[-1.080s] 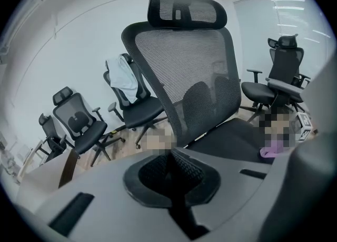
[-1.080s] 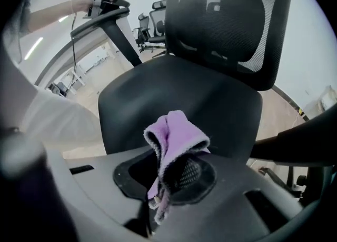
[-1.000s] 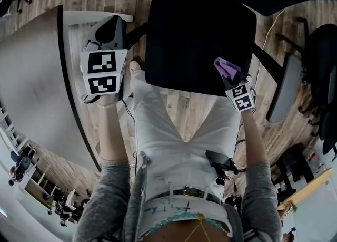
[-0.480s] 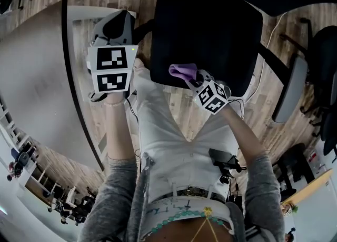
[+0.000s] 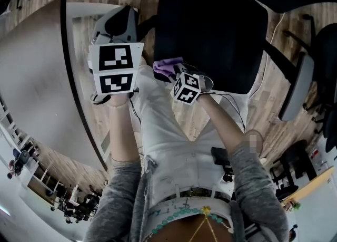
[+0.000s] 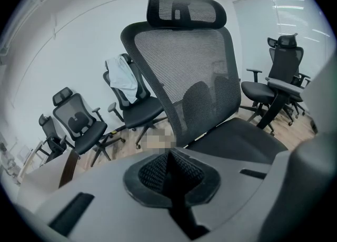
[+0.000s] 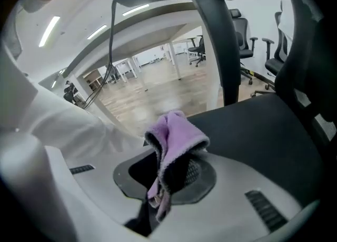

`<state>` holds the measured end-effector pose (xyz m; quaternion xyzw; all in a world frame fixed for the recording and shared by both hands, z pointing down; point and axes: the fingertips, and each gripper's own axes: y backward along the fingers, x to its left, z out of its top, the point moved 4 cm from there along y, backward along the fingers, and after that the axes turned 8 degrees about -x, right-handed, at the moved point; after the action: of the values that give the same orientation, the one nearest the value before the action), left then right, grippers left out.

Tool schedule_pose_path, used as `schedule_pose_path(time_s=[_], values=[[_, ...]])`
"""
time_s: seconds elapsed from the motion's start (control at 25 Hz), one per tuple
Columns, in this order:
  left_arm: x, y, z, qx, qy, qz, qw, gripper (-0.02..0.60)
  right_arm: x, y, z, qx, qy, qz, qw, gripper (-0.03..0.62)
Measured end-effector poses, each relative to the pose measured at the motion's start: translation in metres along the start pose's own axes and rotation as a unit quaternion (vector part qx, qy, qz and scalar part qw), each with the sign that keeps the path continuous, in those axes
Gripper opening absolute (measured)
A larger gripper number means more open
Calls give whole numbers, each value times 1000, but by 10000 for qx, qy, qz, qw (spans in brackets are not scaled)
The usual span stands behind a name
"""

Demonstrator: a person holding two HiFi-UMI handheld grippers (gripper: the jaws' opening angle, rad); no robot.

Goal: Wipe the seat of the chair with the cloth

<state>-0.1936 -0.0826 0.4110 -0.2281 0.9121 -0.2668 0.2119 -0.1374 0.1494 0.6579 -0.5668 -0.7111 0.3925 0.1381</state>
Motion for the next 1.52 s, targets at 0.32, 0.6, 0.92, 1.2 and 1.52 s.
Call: schedule_pose_path(time_s=[0.32,0.6,0.92,1.2,1.52], values=[[0,1,0,1,-38,18,10000,2,1,-11,-11,171,-77,-21,9998,48],[0,0,-2,10,-54,23,10000,2,0,-3,-30,306,-83,98,9994,48],[0,-1,-1,21,-105,50,9999,2,-4,8,-49,387,-45,69,9992,48],[0,0,1,16,-133,49,9999,3,-1,18,-62,612,250,-10,9978,48],[0,-1,0,11,-57,-14,10000,2,-5,31,-80,725,37,-60,9973,48]])
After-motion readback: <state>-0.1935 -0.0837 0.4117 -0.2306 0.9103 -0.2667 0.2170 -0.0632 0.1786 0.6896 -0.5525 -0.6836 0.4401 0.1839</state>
